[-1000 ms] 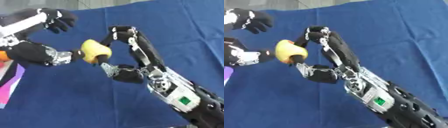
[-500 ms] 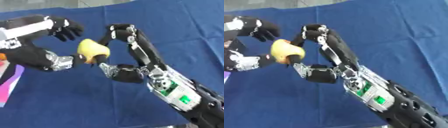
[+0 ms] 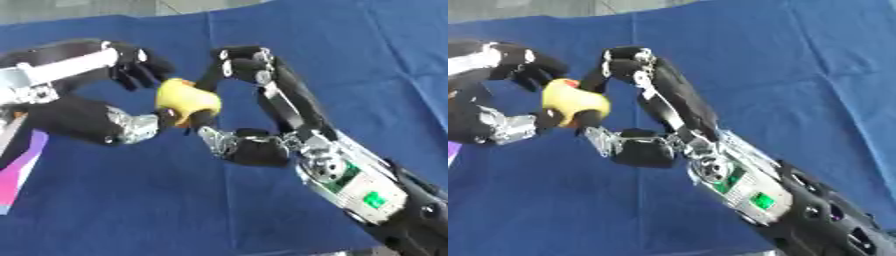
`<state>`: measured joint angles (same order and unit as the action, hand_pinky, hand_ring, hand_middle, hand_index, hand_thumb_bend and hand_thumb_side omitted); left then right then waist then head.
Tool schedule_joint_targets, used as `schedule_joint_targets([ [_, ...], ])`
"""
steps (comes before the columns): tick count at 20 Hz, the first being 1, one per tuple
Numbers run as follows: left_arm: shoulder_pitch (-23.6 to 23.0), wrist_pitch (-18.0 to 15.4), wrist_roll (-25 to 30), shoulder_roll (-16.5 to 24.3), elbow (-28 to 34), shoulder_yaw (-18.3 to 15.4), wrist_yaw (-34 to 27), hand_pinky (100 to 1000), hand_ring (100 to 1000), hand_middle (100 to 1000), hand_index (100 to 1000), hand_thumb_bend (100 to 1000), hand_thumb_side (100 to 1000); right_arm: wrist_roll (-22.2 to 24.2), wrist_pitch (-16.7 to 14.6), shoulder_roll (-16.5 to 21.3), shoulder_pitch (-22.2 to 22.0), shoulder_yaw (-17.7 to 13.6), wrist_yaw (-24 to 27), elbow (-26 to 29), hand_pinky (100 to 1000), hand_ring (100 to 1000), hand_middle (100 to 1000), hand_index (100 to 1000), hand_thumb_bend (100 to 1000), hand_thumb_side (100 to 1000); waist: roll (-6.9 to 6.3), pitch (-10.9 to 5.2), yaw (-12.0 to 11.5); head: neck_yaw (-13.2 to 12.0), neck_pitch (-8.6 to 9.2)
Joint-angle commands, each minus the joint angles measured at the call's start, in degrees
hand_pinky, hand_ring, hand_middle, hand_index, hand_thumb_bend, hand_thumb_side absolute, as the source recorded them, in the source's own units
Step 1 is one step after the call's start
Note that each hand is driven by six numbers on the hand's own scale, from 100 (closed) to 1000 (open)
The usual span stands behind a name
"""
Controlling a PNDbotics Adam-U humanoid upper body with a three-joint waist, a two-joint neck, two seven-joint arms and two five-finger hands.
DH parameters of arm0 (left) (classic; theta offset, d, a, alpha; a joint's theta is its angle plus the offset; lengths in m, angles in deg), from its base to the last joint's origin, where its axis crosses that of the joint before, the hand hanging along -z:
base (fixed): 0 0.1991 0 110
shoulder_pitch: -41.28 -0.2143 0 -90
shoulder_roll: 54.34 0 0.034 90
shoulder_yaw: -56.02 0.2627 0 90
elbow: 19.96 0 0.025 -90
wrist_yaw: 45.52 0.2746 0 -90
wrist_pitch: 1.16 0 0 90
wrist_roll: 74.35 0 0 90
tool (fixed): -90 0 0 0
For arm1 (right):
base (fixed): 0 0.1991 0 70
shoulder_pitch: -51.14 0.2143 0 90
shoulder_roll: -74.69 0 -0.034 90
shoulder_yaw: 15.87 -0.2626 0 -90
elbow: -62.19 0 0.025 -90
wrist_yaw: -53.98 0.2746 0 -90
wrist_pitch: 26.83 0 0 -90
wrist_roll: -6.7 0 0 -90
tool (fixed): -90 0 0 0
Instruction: Pick up the objects with one hand, pass them to the other hand, and then place them into the box on the other side of the table.
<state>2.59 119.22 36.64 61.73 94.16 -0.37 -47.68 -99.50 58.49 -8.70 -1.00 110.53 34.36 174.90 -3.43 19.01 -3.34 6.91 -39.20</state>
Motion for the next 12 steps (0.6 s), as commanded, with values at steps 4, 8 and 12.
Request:
schedule_joint_targets([
  [4,1.07,-0.72,-0.55,-0.30,0.47,-0.03,-3.51,788,755,685,830,142,489,0.44,-1.22,0.91,0.67,-0.16,0.67,1.88,828,582,450,569,100,100,0.07,-0.87,-0.17,-0.10,0.40],
  [8,1.09,-0.86,-1.98,-0.56,0.47,0.00,-4.28,736,653,564,705,100,469,0.75,-1.29,1.01,0.45,-0.14,0.67,1.88,827,581,450,570,100,100,0.11,-0.83,-0.09,-0.12,0.39],
  [12,1.19,0.58,-3.98,-0.75,0.47,0.02,-2.61,643,549,482,615,100,450,0.23,-1.33,1.05,0.47,-0.31,0.78,1.88,827,582,452,571,100,100,0.11,-0.81,0.01,-0.12,0.29],
])
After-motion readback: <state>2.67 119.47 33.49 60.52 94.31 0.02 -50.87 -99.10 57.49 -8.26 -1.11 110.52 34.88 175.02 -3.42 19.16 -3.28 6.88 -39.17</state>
